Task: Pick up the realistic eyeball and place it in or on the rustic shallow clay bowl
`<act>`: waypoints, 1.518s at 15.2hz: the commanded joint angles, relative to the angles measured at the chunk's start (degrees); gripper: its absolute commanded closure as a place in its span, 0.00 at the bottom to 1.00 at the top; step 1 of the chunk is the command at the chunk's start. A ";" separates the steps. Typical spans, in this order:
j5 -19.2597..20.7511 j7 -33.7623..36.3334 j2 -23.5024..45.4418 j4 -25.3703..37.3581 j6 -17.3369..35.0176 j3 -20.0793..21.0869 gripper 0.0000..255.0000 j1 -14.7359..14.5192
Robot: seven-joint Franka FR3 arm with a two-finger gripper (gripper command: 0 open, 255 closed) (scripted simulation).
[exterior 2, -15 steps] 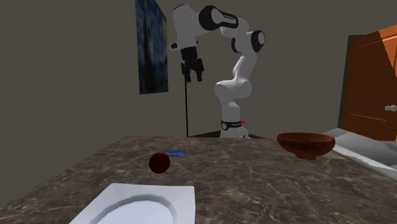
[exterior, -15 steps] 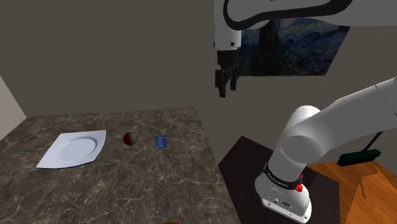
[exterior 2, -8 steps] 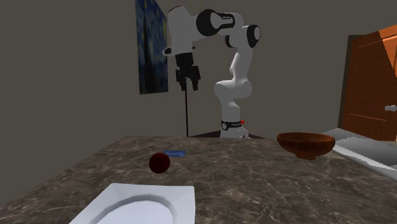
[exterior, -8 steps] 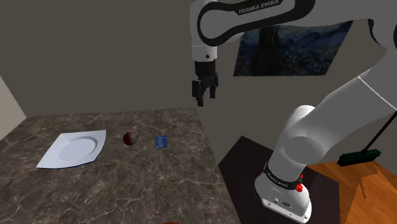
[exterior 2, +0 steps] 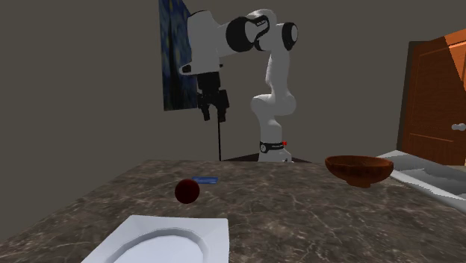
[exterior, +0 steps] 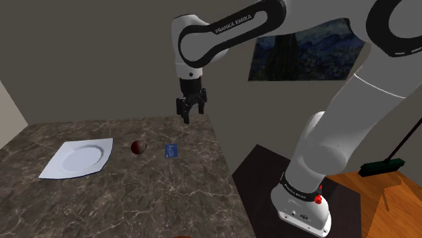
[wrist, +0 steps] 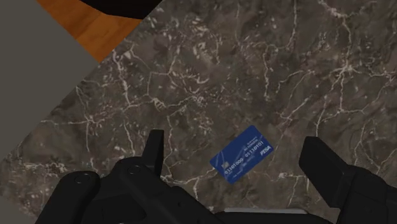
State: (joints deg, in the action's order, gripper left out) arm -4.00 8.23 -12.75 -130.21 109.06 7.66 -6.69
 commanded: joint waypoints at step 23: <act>9.76 11.84 44.20 38.40 9.38 3.92 0.00 -8.60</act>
State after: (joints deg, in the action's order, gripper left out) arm 5.63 20.09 30.84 -91.99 117.97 11.66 -15.26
